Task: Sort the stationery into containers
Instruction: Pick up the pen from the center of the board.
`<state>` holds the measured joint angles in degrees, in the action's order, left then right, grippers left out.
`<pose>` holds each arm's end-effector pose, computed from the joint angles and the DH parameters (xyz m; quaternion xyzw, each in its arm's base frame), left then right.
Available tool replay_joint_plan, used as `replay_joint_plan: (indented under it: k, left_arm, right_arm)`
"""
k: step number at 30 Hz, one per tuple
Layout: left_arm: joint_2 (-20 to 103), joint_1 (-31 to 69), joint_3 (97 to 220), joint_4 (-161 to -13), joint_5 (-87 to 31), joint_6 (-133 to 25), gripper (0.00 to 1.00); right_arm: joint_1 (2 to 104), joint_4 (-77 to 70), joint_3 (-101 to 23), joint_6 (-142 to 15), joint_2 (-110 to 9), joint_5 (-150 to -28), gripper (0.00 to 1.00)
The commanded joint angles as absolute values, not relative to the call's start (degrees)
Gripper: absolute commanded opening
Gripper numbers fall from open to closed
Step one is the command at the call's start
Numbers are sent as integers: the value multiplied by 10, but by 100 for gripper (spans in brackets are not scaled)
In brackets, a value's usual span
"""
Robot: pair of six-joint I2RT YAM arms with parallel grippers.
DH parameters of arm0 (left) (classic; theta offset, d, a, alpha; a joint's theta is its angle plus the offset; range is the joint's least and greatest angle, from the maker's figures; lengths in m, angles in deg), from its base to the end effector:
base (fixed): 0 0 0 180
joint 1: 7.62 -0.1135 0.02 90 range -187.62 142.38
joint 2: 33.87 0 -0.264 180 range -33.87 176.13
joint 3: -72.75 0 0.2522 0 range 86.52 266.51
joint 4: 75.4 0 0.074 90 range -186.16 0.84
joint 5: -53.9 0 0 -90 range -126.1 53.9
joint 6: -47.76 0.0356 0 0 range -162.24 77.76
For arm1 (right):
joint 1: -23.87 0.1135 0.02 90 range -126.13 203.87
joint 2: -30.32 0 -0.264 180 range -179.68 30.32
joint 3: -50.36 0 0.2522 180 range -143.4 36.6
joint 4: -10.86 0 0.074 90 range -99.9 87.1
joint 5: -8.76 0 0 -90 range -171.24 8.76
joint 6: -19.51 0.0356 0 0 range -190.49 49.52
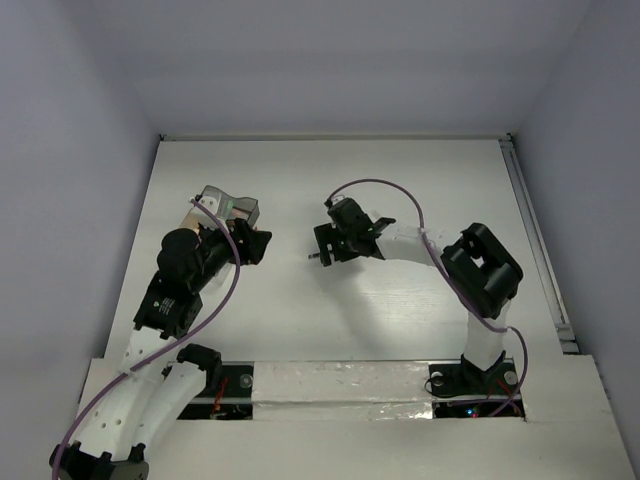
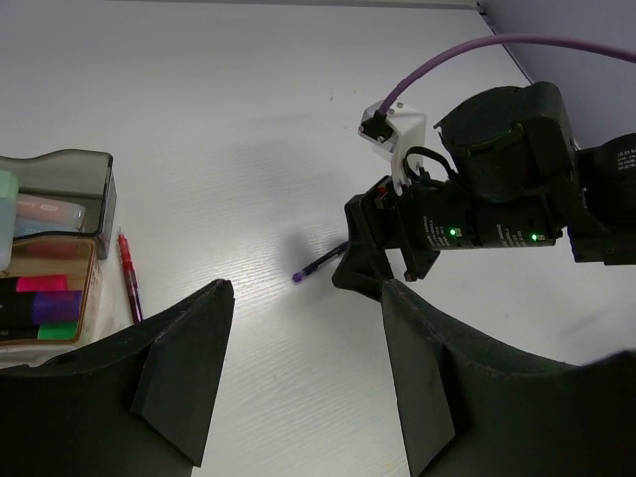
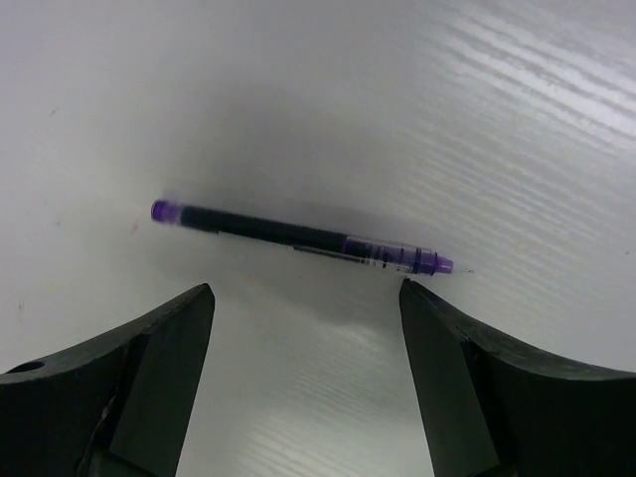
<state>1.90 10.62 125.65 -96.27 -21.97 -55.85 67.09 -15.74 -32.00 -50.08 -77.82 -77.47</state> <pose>0.1446 -0.0568 0.3350 0.1133 0.7203 -0.2725 0.6278 0.2903 0.2696 0.1679 -0.1767 0.9295 0.1434 0.2903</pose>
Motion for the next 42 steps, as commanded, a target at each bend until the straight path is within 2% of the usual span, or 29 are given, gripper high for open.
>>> replay_joint_plan:
  k: [1, 9, 11, 17, 18, 21, 22, 24, 30, 32, 34, 36, 40, 42]
  left_arm:
    - [15, 103, 1270, -939, -215, -557, 57]
    - [19, 103, 1269, -938, -216, -557, 57]
    - [19, 103, 1269, -939, -215, -557, 57]
    - [20, 103, 1269, -938, -216, -557, 57]
    - [21, 103, 1269, -938, -214, -557, 57]
    - [21, 103, 1269, -937, -213, -558, 57]
    - [22, 103, 1269, -937, -213, -558, 57]
    - [22, 98, 1269, -937, -215, -558, 57]
    - [29, 98, 1267, -931, -193, -564, 57]
    - [30, 98, 1265, -926, -175, -571, 57]
    - [34, 98, 1260, -916, -150, -579, 57]
    - [40, 98, 1254, -905, -133, -596, 56]
    - [44, 98, 1234, -870, -95, -638, 54]
    - [54, 98, 1219, -842, -65, -657, 54]
  right_arm:
    - [676, -147, -352, -518, -804, -724, 82]
    - [670, -147, -415, -515, -838, -730, 85]
    - [670, -149, -426, -513, -850, -723, 82]
    - [670, -184, -451, -519, -871, -710, 65]
    - [670, -185, -452, -520, -875, -711, 60]
    - [670, -191, -458, -520, -888, -710, 51]
    - [670, -193, -460, -522, -893, -710, 43]
    - [670, -202, -468, -525, -906, -707, 35]
    - [670, -227, -477, -534, -928, -670, 32]
    - [670, -243, -489, -540, -942, -661, 25]
    - [670, -255, -494, -548, -947, -663, 8]
    - [670, -264, -495, -550, -945, -660, 1]
    - [670, -223, -471, -552, -891, -671, 0]
    - [670, -167, -435, -548, -825, -690, 0]
